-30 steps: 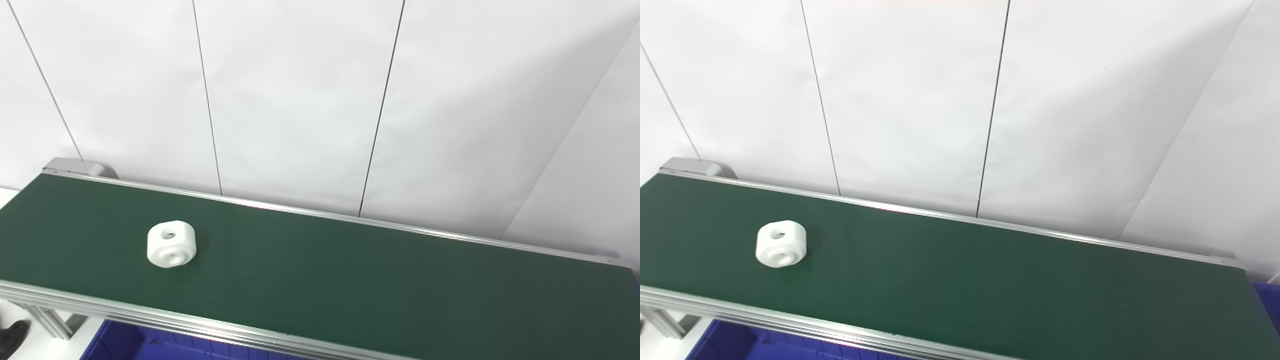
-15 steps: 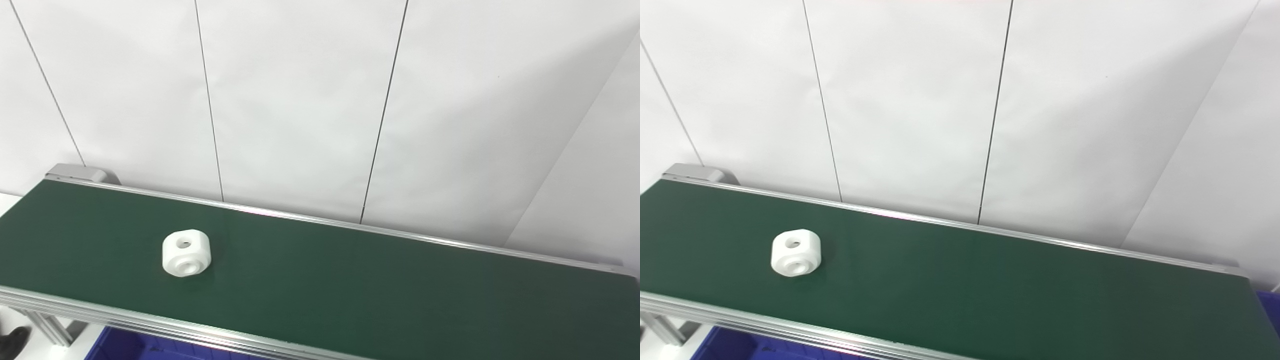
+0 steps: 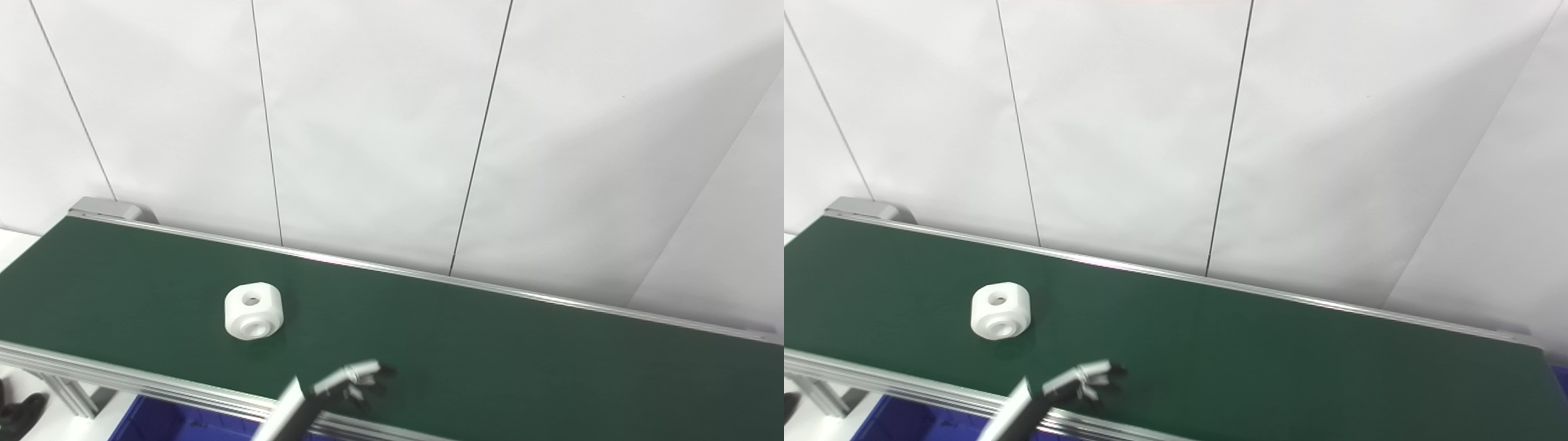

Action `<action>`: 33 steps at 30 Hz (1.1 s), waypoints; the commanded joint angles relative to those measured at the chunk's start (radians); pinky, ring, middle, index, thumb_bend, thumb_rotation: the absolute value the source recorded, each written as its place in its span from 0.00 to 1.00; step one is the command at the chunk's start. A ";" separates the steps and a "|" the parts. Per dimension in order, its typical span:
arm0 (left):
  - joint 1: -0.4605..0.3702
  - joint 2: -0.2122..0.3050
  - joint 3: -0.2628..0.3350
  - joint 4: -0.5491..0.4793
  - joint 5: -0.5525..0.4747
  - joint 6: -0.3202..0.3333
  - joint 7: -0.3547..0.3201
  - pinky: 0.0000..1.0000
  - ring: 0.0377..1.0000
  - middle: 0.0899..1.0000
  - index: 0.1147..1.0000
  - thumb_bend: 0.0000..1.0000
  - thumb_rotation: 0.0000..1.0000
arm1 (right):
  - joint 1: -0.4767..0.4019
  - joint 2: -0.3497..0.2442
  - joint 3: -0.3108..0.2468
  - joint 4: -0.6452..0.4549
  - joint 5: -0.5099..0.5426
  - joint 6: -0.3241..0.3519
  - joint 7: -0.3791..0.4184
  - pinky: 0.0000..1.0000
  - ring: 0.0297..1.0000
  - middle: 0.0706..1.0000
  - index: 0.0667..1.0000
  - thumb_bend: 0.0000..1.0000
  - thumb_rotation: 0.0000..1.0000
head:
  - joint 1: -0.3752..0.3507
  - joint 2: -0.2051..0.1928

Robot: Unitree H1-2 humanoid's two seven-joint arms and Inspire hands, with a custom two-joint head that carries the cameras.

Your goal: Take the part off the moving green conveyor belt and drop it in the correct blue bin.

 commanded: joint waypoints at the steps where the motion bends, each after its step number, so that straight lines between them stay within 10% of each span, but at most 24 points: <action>1: -0.048 -0.001 0.072 -0.051 -0.002 0.038 -0.052 0.61 0.78 0.86 0.81 0.82 0.34 | -0.011 -0.005 0.004 -0.008 -0.002 -0.056 -0.041 0.73 0.87 0.95 1.00 0.93 0.69 | -0.002 0.005; 15: -0.297 -0.059 0.282 -0.030 0.258 0.425 -0.276 0.82 0.90 0.94 0.91 0.81 0.38 | -0.020 -0.025 0.041 -0.011 0.026 -0.056 -0.072 0.80 0.90 0.95 1.00 0.94 0.68 | -0.001 0.020; 33: -0.519 -0.039 0.217 0.359 0.525 0.545 -0.358 0.98 0.98 1.00 0.93 0.89 0.29 | -0.028 -0.045 0.064 -0.021 0.037 -0.056 -0.086 0.76 0.89 0.94 1.00 0.94 0.68 | 0.006 0.021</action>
